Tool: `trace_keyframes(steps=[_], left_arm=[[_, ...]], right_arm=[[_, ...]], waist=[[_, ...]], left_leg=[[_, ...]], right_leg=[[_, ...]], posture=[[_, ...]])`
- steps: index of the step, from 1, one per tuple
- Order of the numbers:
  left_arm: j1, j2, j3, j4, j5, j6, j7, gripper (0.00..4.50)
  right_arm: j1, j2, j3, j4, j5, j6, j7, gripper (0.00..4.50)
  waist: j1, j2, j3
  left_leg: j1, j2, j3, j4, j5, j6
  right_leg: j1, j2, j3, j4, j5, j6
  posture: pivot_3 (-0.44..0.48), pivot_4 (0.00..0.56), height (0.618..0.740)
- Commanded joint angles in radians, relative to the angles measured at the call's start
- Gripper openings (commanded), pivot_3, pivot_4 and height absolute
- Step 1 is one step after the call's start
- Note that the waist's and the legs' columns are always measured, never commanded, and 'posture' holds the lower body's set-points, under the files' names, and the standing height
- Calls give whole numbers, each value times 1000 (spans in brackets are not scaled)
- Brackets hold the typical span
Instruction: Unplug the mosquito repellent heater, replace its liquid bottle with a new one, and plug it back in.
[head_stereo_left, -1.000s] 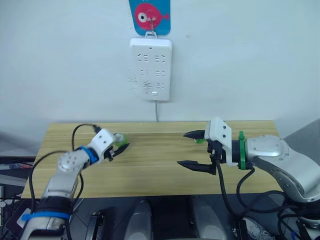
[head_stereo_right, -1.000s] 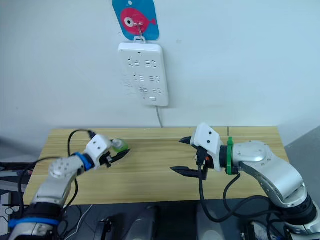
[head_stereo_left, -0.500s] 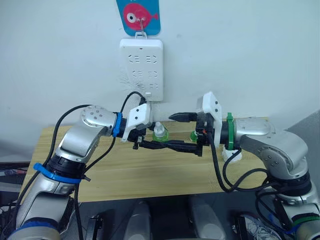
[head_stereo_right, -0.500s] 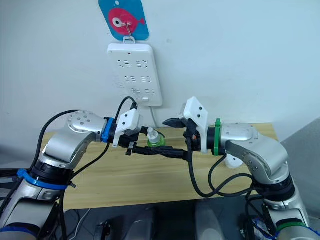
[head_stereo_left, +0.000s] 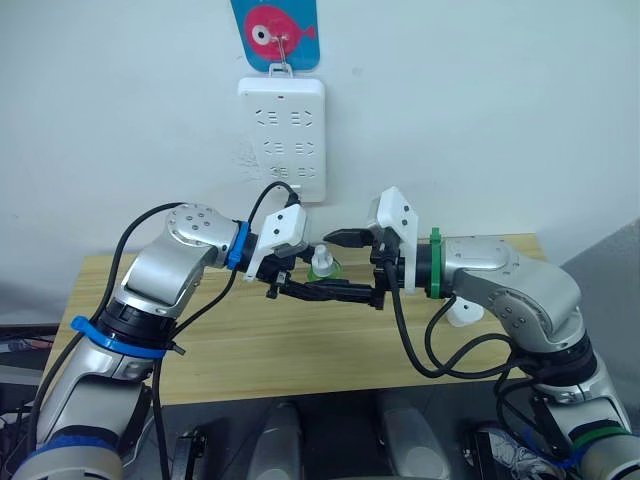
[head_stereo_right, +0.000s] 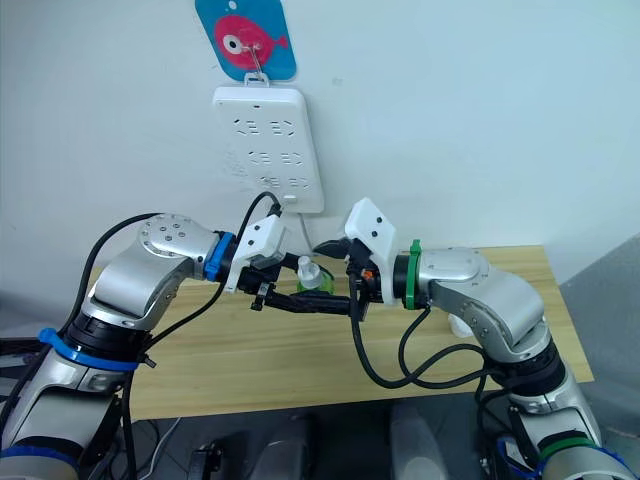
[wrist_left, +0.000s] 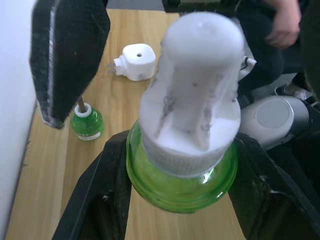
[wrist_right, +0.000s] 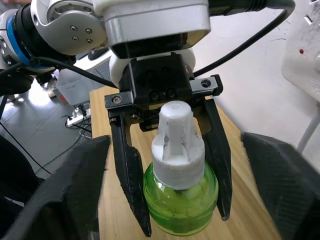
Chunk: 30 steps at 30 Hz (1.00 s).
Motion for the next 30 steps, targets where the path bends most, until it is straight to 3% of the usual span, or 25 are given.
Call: trace_keyframes(steps=[1,7,14,18,22,27,30], left_arm=[[-19,5,34,-8,-25,0,-10,2238],[-28,3,36,5,-24,-4,-11,2238],[-26,-13,57,40,-10,-120,-4,2238],[-19,-12,53,80,28,-226,-3,3518],[2,-15,89,110,3,-185,24,4500],[53,-88,199,49,-149,52,158,4500],[80,-114,206,-10,-171,91,204,4500]], right_arm=[[-4,5,2,-18,-16,-38,11,2947],[-1,-24,25,-25,-51,-75,51,1040],[-4,-26,-2,-12,-51,-102,78,1044],[-5,-21,-35,7,-48,-125,84,1044],[-4,-26,-83,7,-34,-135,82,1044],[6,-31,-148,-34,-8,-114,46,1044],[11,-24,-158,-54,3,-100,22,1044]], waist=[[0,0,0],[0,0,0],[0,0,-1],[-1,0,-2],[-1,0,-3],[-2,-1,-5],[-2,-1,-5]], left_leg=[[0,0,0,0,0,0],[0,0,0,0,0,0],[0,0,0,1,0,0],[0,0,0,1,0,-1],[0,0,0,1,1,-1],[0,-1,0,2,1,-1],[0,-1,0,2,1,-1]], right_leg=[[0,0,0,0,0,0],[0,0,0,1,0,0],[0,-1,0,1,0,0],[0,-1,0,1,0,0],[0,-1,0,1,0,0],[0,-1,0,2,0,0],[0,-2,0,2,0,0]], posture=[[-115,226,740],[-114,222,740],[-109,203,740],[-109,195,740],[-112,185,740],[-114,181,740],[-117,174,740]])
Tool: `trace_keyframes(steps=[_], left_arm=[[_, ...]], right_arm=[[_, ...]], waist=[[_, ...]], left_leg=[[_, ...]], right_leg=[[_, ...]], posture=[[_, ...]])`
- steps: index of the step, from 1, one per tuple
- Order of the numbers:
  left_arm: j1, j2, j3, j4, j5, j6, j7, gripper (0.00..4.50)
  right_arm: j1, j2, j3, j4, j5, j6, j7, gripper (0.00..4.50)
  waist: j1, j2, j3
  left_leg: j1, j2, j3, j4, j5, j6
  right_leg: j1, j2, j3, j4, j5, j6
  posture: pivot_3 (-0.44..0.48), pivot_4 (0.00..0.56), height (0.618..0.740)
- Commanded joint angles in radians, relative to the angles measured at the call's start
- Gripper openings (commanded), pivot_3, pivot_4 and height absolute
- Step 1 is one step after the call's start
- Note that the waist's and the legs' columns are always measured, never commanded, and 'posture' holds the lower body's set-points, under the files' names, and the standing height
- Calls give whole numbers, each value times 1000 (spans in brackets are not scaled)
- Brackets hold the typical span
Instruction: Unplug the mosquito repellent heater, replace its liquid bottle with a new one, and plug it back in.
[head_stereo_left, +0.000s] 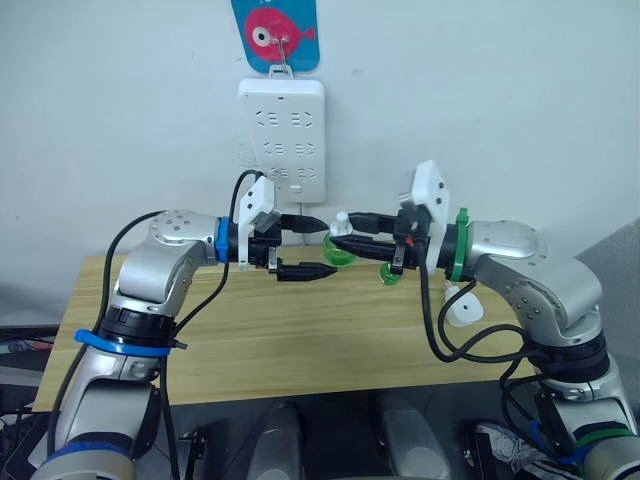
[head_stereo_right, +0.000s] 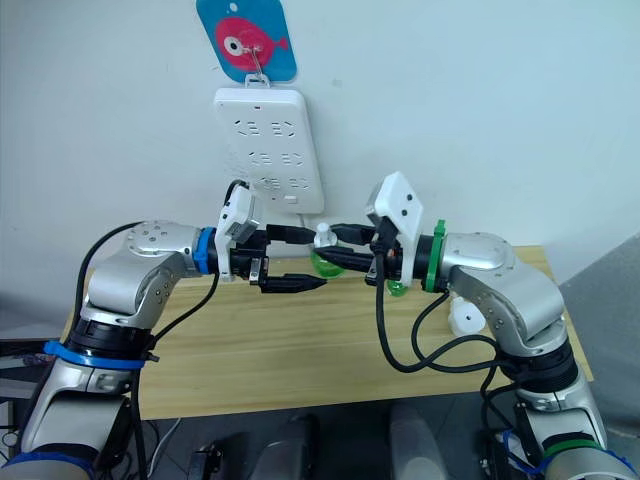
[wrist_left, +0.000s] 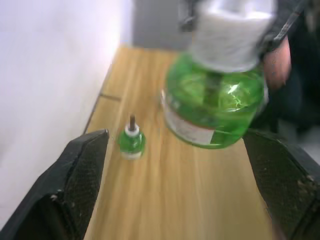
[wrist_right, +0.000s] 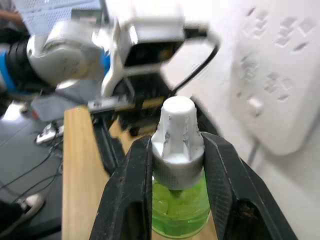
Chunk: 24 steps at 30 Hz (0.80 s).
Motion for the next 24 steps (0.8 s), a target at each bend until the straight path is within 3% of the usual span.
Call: trace_keyframes(steps=[1,11,14,19,24], left_arm=[[14,-18,28,-94,-49,48,47,4500],[-15,-36,-18,-93,-24,-21,8,4500],[-19,-47,-15,-82,-35,-31,1,3904],[-17,-58,-21,-78,-32,-45,-4,2379],[-10,-53,-30,-94,-18,-89,-18,2269]], right_arm=[[7,4,-29,-64,31,9,-25,1044],[4,1,-14,-82,49,25,-29,1044],[4,-2,-11,-83,52,26,-29,1044],[8,-6,-9,-88,60,32,-30,1044],[13,-28,-4,-82,75,36,0,1044]], waist=[[0,0,-1],[-1,1,-12],[-2,1,-13],[-2,1,-13],[-2,1,-14]], left_leg=[[0,0,0,0,0,0],[0,0,0,0,1,-1],[0,0,1,0,1,-1],[0,0,1,1,1,-1],[0,0,1,1,1,-1]], right_leg=[[0,0,0,0,0,0],[0,0,0,0,0,0],[0,0,0,0,0,0],[0,0,0,1,0,0],[0,0,0,1,0,0]], posture=[[-117,174,740],[-118,171,740],[-119,171,740],[-123,174,740],[-113,175,740]])
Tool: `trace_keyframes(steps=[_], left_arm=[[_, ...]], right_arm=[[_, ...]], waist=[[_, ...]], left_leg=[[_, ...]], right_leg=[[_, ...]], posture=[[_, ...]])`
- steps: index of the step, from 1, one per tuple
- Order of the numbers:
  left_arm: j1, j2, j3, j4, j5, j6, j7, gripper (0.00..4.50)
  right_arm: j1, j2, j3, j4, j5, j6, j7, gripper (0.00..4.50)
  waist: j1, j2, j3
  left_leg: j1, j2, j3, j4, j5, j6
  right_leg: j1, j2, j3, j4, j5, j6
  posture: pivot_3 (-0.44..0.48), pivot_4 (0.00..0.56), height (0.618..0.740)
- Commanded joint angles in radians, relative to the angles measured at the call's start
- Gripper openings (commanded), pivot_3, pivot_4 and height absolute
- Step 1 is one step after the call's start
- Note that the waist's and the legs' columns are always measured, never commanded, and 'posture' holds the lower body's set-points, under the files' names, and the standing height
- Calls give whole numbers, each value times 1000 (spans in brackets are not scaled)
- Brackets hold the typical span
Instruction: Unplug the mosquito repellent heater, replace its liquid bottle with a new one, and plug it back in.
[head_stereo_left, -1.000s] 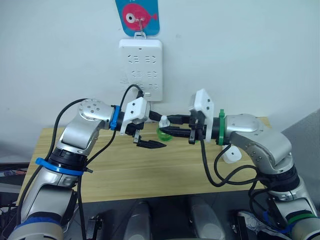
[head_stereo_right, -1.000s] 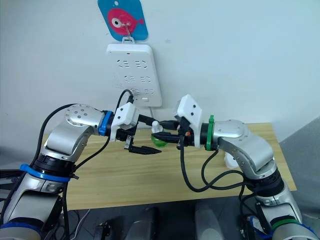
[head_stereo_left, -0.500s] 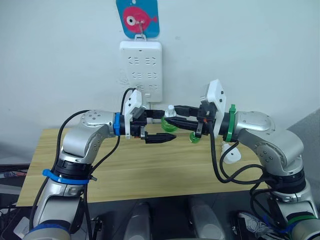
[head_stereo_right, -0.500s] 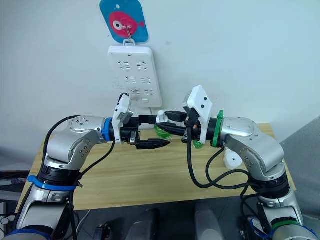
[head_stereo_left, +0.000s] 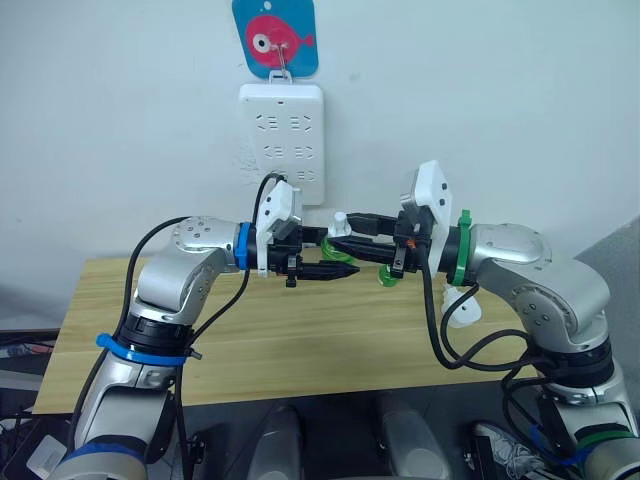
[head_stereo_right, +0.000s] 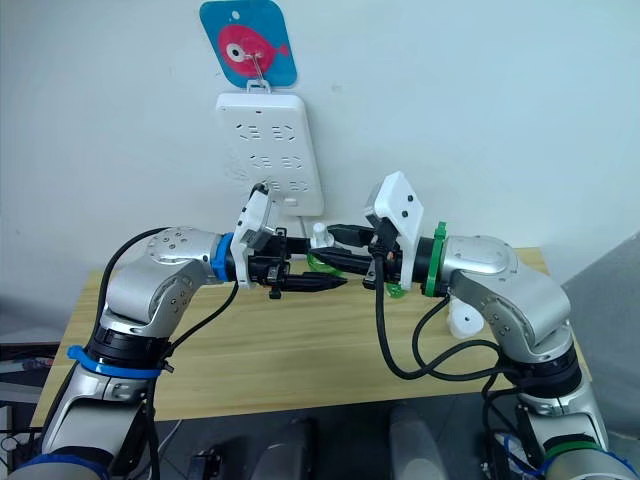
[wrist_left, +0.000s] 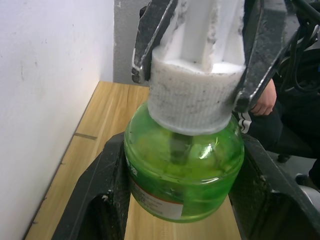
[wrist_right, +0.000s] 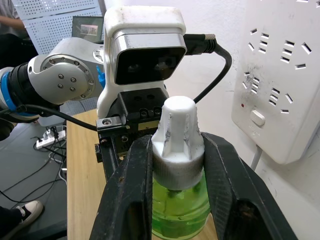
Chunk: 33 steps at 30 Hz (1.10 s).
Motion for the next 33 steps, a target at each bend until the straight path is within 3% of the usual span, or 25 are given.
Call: trace_keyframes(steps=[1,5,8,13,20,24,28,33], left_arm=[[-11,4,5,-29,2,-43,-18,2269],[-1,19,-21,-42,37,-125,-60,2269],[3,20,-26,-41,46,-149,-63,2269],[11,0,-12,-45,50,-166,-7,2269],[46,-4,8,-62,52,-134,91,2269],[76,-45,23,-75,78,-123,211,2269],[94,-67,14,-90,88,-122,255,2269],[91,-73,4,-79,103,-142,254,2269]], right_arm=[[0,-29,0,-29,36,-5,61,1044],[-98,-133,76,132,27,-119,408,1044],[-194,-163,142,256,-8,-173,576,1044],[-275,-140,144,340,-9,-173,642,1044],[-186,-154,35,310,-108,-236,453,3495],[-11,-169,-79,133,-83,-164,288,3534],[160,-26,-81,-110,-119,-122,-1,3534],[196,127,-4,-188,-201,-122,-210,3534]], waist=[[0,0,0],[0,0,0],[0,0,0],[1,0,0],[6,0,0],[18,0,0],[18,0,0],[9,0,-1]], left_leg=[[0,0,0,0,0,0],[0,0,1,1,0,0],[0,0,2,2,0,0],[0,0,1,3,0,0],[-2,0,1,11,0,0],[-2,-1,1,11,0,1],[-2,0,1,11,-1,1],[0,0,4,13,0,1]], right_leg=[[0,0,0,0,0,0],[0,0,0,0,0,0],[0,0,0,0,0,0],[0,0,0,1,0,0],[0,-1,0,2,0,0],[0,-1,0,5,0,0],[0,-1,0,7,0,0],[-1,0,2,14,0,0]], posture=[[-111,177,740],[-103,180,740],[-84,187,740],[-61,191,740],[-86,195,740],[-90,198,740],[-106,199,740],[-120,198,740]])
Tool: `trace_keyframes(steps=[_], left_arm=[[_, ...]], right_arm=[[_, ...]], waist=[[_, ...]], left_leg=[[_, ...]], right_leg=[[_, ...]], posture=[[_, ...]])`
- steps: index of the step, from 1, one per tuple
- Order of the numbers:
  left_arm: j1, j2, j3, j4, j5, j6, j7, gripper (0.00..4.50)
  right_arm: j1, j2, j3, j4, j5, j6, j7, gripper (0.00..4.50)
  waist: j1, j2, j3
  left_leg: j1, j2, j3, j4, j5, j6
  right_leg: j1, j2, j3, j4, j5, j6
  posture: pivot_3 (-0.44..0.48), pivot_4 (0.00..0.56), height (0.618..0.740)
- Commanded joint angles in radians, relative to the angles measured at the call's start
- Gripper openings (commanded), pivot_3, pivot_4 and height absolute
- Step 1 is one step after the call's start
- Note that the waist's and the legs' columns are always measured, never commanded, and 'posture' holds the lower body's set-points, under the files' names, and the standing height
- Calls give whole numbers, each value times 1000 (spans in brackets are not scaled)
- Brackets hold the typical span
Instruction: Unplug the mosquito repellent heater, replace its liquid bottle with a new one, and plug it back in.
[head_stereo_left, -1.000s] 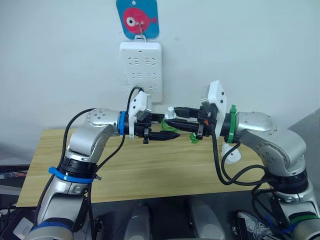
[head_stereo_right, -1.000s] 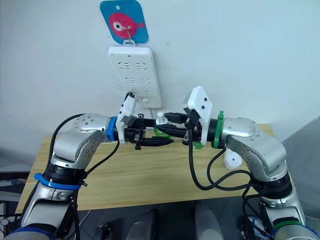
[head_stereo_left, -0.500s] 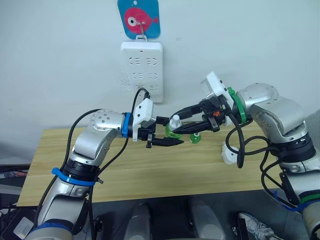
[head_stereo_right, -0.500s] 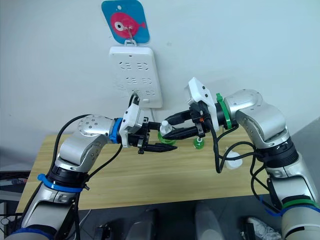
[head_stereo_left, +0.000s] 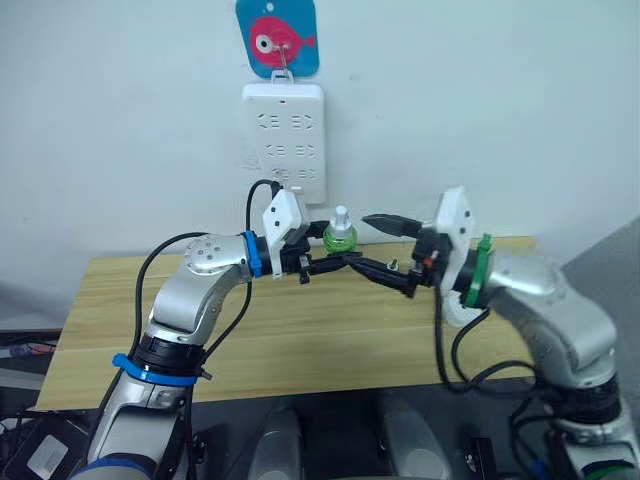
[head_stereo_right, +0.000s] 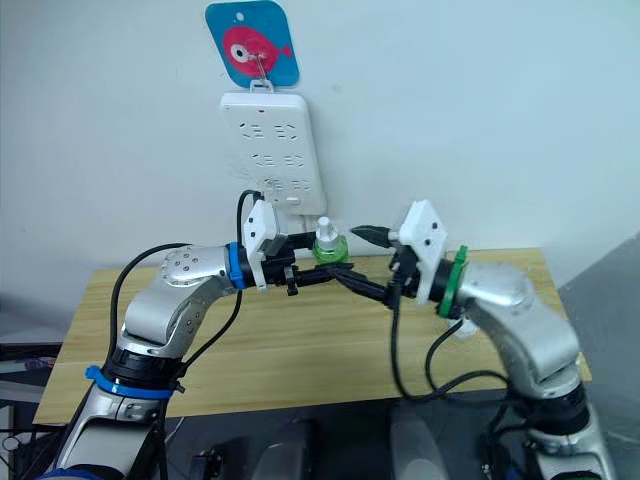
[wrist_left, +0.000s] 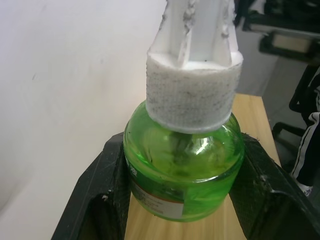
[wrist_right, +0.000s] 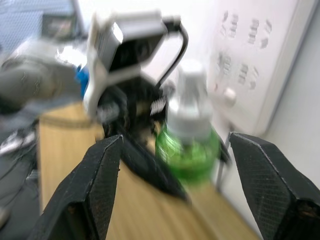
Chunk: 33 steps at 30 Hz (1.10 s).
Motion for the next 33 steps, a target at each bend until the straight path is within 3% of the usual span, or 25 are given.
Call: trace_keyframes(steps=[1,4,7,12,13,17,21,23,25,30,33], left_arm=[[-9,-5,3,-24,10,-33,4,2269],[-19,-13,2,-16,13,-38,5,2269],[-25,-18,4,-10,16,-42,4,2269],[-25,-20,2,-16,19,-48,1,2269],[-23,-18,4,-18,19,-48,-1,2269],[-11,6,6,-29,-4,-34,-45,2269],[-3,70,-9,-56,-62,2,-178,2269],[-7,112,-26,-55,-61,-15,-252,2269],[-19,124,-32,-45,-53,-35,-278,2269],[-32,104,-13,-35,-49,-40,-242,2269],[-24,99,-9,-40,-45,-36,-226,2269]], right_arm=[[-7,69,52,-43,-72,-18,-137,3534],[-14,92,83,-24,-107,-23,-172,3534],[-21,103,92,-16,-109,-18,-181,2998],[-33,123,104,3,-114,-20,-186,1184],[-33,122,104,3,-110,-21,-179,1052],[-43,104,86,12,-35,-20,-85,1061],[-137,-47,124,118,23,-115,256,1061],[-257,-112,151,250,69,-125,485,1061],[-346,-136,168,343,108,-103,615,1061],[-399,-134,154,394,140,-53,663,1061],[-387,-144,114,404,113,-68,630,2124]], waist=[[-2,0,-1],[-3,0,-1],[-2,0,-1],[-5,0,-1],[-5,0,-1],[-5,0,-1],[-6,0,-1],[-8,0,-1],[-10,0,-1],[-5,0,-1],[-5,0,-1]], left_leg=[[0,0,0,0,0,0],[1,0,-1,0,0,-1],[0,0,0,0,0,-1],[0,0,0,-1,0,-1],[0,0,0,-1,0,-1],[0,0,0,-1,0,-1],[0,0,0,-1,0,0],[1,0,0,-1,-1,2],[1,1,1,-1,-1,3],[0,0,-1,-1,-1,1],[-1,0,0,-1,0,1]], right_leg=[[0,0,0,0,0,0],[0,1,0,1,0,0],[0,0,0,0,0,0],[0,0,0,-1,0,0],[0,0,0,-1,0,0],[0,0,0,-1,0,0],[0,1,0,-1,0,0],[1,1,0,-1,0,0],[1,1,0,-1,0,0],[1,1,-2,-2,0,0],[1,0,-1,-4,0,0]], posture=[[-120,198,740],[-114,192,740],[-114,191,740],[-110,188,740],[-107,187,740],[-104,188,740],[-111,195,740],[-109,195,740],[-92,193,740],[-79,193,740],[-87,193,740]])
